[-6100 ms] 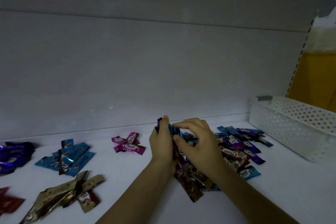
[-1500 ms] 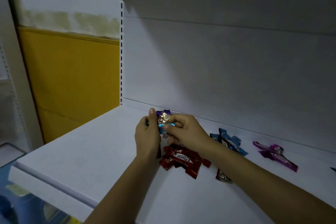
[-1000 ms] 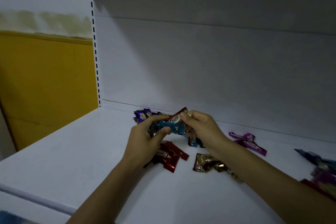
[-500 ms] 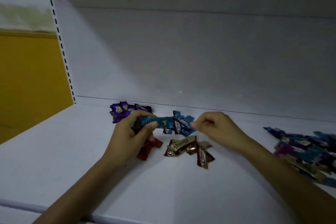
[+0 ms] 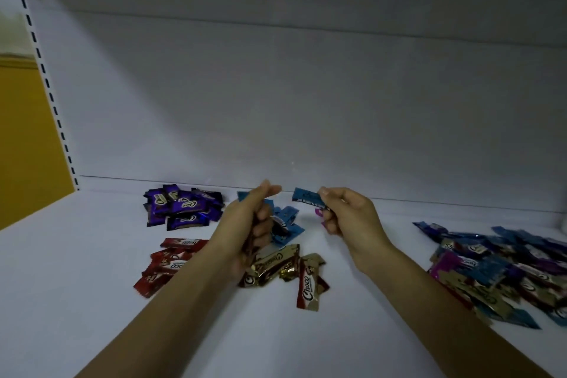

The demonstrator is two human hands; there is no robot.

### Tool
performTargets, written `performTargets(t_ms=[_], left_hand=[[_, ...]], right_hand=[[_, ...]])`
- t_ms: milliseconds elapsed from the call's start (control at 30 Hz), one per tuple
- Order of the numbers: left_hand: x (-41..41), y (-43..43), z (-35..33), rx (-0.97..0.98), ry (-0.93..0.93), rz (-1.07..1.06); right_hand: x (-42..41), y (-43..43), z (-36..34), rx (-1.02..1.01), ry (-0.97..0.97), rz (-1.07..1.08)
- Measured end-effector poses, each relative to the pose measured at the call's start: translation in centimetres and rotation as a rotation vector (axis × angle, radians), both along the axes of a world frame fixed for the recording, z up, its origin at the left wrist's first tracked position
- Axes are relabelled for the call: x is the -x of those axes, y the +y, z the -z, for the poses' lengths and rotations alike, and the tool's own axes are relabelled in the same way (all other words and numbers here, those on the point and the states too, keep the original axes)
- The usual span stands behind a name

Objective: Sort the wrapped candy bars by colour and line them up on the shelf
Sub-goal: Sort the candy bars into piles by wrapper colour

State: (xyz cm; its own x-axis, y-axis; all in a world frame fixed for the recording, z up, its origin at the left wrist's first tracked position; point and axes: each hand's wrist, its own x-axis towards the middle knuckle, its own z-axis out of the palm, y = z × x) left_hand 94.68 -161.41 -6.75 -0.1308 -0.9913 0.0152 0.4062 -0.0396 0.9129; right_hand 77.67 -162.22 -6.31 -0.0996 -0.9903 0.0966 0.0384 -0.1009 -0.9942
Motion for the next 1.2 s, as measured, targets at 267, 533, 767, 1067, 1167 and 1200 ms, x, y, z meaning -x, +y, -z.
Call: performTargets(t_ms=[267, 533, 767, 1067, 1167, 1200], left_hand=[[-2.3, 0.7, -0.1, -0.18, 0.415, -0.091], [-1.2, 1.7, -0.1, -0.119, 0.538, -0.142], [-1.2, 2.3, -0.3, 0.079, 0.465, 0.011], [-0.6, 2.4, 0.2, 0.138, -0.005, -0.011], [-0.2, 2.7, 0.7, 0.237, -0.358, 0.069], [-0.2, 2.7, 0.8, 0.286, -0.452, 0.047]], right_hand=[[-1.3, -1.5, 1.2, 0.001, 0.43, -0.196], [-4.9, 4.0, 0.7, 0.117, 0.389, -0.391], [-5.4, 4.4, 1.1, 0.055, 0.187, -0.348], [-4.4, 3.8, 0.4, 0.229, 0.231, -0.193], [-3.1, 3.2, -0.1, 0.226, 0.183, -0.114], [-2.7, 3.0, -0.2, 0.221, 0.182, -0.109]])
